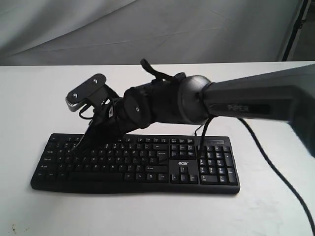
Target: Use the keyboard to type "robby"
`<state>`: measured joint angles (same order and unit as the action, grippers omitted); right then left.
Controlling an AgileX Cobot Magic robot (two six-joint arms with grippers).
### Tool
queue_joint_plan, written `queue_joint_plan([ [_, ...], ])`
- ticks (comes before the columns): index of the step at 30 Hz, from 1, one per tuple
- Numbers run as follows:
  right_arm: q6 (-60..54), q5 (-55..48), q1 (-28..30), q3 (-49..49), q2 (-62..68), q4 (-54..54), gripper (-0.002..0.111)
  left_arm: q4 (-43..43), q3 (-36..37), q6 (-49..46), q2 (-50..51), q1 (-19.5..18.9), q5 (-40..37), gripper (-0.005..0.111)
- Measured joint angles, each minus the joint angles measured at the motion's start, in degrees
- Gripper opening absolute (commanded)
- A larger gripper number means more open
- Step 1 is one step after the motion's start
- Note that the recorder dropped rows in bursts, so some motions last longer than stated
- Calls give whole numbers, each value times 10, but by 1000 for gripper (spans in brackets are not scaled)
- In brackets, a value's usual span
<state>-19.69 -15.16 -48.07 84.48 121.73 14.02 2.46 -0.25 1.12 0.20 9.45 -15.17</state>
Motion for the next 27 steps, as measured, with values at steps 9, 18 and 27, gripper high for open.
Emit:
queue_joint_plan([
  [9, 0, 14, 0, -72, -102, -32, 0, 0, 0, 0, 0, 0, 0, 0],
  [18, 0, 125, 0, -286, -337, -36, 0, 0, 0, 0, 0, 0, 0, 0],
  [27, -1, 240, 0, -484, -611, -23, 0, 0, 0, 0, 0, 0, 0, 0],
])
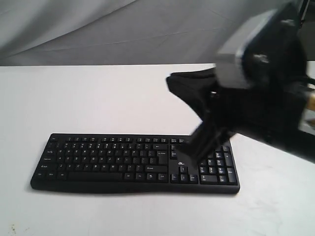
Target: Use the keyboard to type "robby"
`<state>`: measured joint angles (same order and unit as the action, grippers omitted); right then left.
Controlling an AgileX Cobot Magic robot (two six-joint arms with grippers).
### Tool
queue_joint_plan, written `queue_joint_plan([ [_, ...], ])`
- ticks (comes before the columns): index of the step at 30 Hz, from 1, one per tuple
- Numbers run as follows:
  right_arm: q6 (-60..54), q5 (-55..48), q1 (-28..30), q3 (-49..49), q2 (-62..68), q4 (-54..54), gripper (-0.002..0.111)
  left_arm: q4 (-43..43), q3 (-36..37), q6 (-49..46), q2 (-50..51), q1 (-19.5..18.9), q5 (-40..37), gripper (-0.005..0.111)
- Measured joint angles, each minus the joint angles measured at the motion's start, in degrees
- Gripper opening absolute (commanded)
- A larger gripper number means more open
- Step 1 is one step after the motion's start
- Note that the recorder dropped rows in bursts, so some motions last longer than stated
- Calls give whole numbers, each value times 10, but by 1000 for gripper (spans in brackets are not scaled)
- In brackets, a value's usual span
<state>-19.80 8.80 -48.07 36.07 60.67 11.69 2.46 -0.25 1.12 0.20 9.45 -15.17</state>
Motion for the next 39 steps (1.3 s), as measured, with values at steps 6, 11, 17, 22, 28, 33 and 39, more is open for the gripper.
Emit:
queue_joint_plan([
  [6, -5, 35, 0, -94, -155, 2, 0, 0, 0, 0, 0, 0, 0, 0],
  [11, 2, -15, 0, -123, -254, 10, 0, 0, 0, 0, 0, 0, 0, 0],
  [17, 4, -43, 0, -129, -322, 13, 0, 0, 0, 0, 0, 0, 0, 0],
  [22, 4, -44, 0, -129, -342, 13, 0, 0, 0, 0, 0, 0, 0, 0],
  [28, 5, -28, 5, -130, -343, 13, 0, 0, 0, 0, 0, 0, 0, 0],
  [33, 28, -29, 118, -130, -356, 60, 0, 0, 0, 0, 0, 0, 0, 0],
  [39, 76, -36, 298, -161, -402, 92, 0, 0, 0, 0, 0, 0, 0, 0],
])
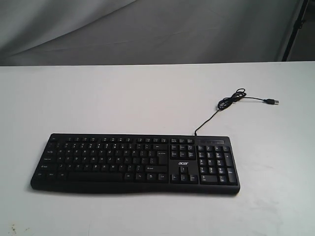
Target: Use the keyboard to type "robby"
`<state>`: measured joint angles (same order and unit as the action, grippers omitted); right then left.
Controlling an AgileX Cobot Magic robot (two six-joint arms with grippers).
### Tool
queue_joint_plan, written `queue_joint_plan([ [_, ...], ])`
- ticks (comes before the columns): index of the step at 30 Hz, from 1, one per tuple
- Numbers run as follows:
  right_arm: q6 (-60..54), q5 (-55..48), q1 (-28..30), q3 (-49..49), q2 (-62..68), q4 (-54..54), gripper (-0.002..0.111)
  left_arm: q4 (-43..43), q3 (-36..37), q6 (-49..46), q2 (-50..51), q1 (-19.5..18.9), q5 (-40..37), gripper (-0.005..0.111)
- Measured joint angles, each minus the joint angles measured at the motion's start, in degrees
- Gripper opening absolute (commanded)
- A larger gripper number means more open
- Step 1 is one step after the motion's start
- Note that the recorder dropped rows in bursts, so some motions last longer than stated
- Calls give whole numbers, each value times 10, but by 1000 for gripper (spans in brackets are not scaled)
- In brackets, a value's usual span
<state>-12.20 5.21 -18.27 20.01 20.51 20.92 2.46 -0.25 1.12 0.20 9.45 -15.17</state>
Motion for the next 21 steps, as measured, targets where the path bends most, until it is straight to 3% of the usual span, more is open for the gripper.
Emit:
queue_joint_plan([
  [4, 8, -14, 70, -46, -48, 1, 0, 0, 0, 0, 0, 0, 0, 0],
  [9, 19, -22, 115, -132, -101, 1, 0, 0, 0, 0, 0, 0, 0, 0],
  [14, 45, -20, 132, -192, -140, 1, 0, 0, 0, 0, 0, 0, 0, 0],
  [21, 111, -17, 136, -198, -172, 2, 0, 0, 0, 0, 0, 0, 0, 0],
])
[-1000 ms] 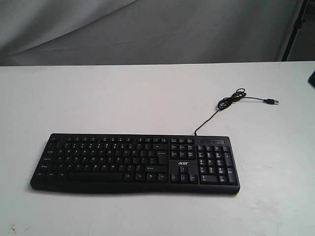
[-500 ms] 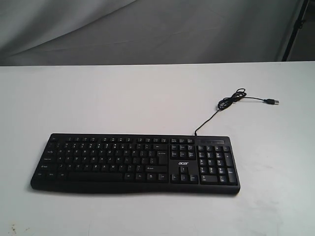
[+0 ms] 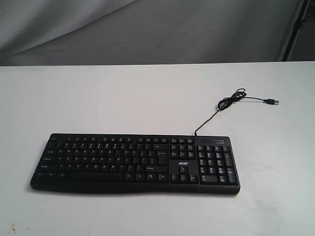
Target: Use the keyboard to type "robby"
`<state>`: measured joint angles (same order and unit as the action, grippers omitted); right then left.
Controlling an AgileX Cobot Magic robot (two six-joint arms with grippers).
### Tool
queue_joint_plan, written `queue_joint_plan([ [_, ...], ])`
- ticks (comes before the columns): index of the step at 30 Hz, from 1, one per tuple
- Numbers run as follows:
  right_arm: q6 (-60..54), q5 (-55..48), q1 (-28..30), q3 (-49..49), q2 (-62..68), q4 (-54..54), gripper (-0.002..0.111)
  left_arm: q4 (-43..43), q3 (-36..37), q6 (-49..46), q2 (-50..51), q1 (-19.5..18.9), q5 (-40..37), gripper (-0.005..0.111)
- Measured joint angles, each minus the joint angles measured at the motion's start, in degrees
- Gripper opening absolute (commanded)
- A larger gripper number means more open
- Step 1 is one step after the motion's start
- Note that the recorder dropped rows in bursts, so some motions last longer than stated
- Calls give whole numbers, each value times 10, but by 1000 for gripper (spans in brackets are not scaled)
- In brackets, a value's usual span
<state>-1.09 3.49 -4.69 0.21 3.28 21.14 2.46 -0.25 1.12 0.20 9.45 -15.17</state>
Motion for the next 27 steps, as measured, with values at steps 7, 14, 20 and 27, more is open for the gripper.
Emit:
queue_joint_plan([
  [7, 47, 5, 0, 0, -8, 4, 0, 0, 0, 0, 0, 0, 0, 0],
  [14, 6, -48, 0, 0, -8, -36, 0, 0, 0, 0, 0, 0, 0, 0],
  [20, 4, -137, 0, 0, -8, -147, 0, 0, 0, 0, 0, 0, 0, 0],
  [27, 4, -222, 0, 0, -28, -193, 0, 0, 0, 0, 0, 0, 0, 0],
])
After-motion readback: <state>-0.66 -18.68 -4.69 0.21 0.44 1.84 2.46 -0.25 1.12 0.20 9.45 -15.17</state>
